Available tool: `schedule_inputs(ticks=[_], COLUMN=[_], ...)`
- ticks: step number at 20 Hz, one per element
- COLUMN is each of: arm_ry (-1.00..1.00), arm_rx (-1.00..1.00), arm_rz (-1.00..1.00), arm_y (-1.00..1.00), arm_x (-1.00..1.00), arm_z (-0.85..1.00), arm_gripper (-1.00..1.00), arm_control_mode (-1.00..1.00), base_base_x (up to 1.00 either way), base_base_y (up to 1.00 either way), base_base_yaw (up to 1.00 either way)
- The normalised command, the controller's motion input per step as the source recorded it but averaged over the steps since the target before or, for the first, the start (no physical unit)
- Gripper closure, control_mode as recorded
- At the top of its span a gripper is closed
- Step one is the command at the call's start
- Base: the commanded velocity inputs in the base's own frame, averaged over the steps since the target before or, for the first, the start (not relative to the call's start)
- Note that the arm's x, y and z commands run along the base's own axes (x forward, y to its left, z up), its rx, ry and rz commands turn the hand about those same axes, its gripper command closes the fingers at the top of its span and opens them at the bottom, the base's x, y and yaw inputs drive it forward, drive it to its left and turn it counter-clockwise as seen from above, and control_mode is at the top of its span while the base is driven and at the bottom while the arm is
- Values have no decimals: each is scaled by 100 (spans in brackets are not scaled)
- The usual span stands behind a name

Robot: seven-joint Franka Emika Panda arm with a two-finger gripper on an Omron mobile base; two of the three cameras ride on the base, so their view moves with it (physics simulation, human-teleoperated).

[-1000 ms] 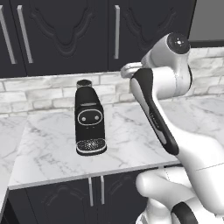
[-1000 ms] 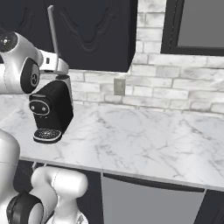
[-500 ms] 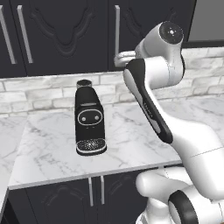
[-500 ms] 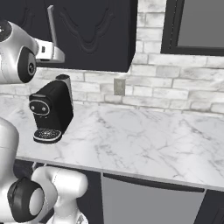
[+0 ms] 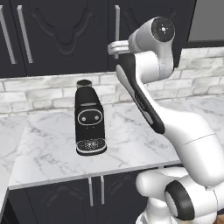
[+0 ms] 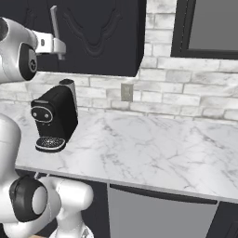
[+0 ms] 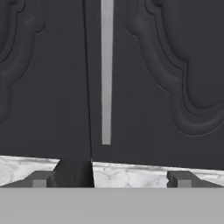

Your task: Open the cabinet and move the ladle to the pot. Then close the cabinet.

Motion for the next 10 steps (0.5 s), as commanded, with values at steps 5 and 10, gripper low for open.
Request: schedule_inputs(ticks=[5,10], arm_ry=[-5,0], arm_rx=[0,0], arm_rz=[0,-1], arm_y=[5,3], arm_x=[51,63], arm_z=[1,0], arm_gripper=[-100,-100], arm_control_mode=[-100,-100], base_base_x=[0,0], base_base_y=[0,0], base_base_yaw=[0,0])
